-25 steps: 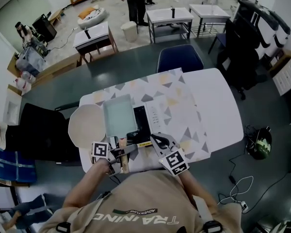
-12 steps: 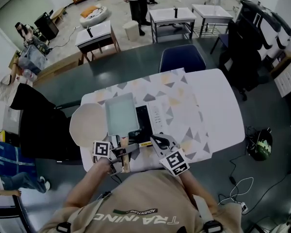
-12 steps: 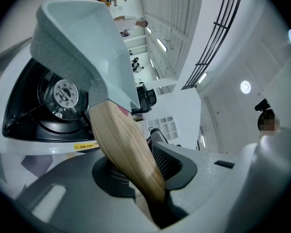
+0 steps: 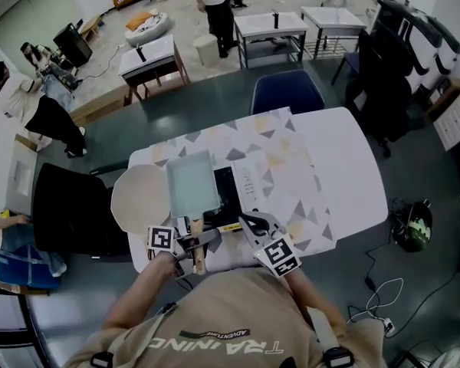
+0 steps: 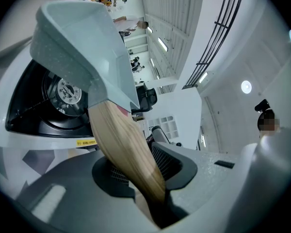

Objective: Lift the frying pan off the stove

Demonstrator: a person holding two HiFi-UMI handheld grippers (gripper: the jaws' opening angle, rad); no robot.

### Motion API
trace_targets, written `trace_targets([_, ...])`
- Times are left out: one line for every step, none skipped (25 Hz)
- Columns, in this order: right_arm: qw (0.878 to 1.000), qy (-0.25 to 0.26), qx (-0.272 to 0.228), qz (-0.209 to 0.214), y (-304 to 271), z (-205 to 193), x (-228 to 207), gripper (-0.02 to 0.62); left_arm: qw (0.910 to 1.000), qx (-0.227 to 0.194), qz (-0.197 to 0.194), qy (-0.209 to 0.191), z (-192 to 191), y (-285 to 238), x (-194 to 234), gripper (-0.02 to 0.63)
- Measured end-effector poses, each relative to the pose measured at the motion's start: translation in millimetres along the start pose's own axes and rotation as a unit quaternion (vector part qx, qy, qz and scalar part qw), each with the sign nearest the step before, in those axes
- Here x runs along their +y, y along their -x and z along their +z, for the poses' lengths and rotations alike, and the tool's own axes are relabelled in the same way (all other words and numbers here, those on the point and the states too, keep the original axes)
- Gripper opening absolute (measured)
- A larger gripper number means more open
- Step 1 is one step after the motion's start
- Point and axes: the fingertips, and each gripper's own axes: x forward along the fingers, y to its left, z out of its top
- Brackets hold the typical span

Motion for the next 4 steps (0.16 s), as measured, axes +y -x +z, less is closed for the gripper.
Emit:
trace_targets([1.000, 0.000, 0.000, 0.001, 0.4, 0.7, 0.5, 0.002, 1.0000, 0.000, 0.002, 0.002, -0.7, 0.2, 0.0, 0.100])
trace_targets([1.000, 0.000, 0.000, 0.001, 0.8, 1.5, 1.1, 0.002, 1.0000, -0.001, 0.004, 0.005, -1.4, 0.3, -0.2, 0.100])
trace_targets([1.000, 0.000, 0.000, 0.002, 1.3, 2.2, 1.6, 0.002, 1.0000, -0.002, 0.005, 0.008, -2.1, 0.5, -0.5, 0.101])
trace_targets([1.000, 0.000, -0.001, 0.002, 1.7, 3.0, 2.2, 0.002, 0.9999, -0.003, 0.007, 0.012, -2.8, 0.6, -0.9, 0.101])
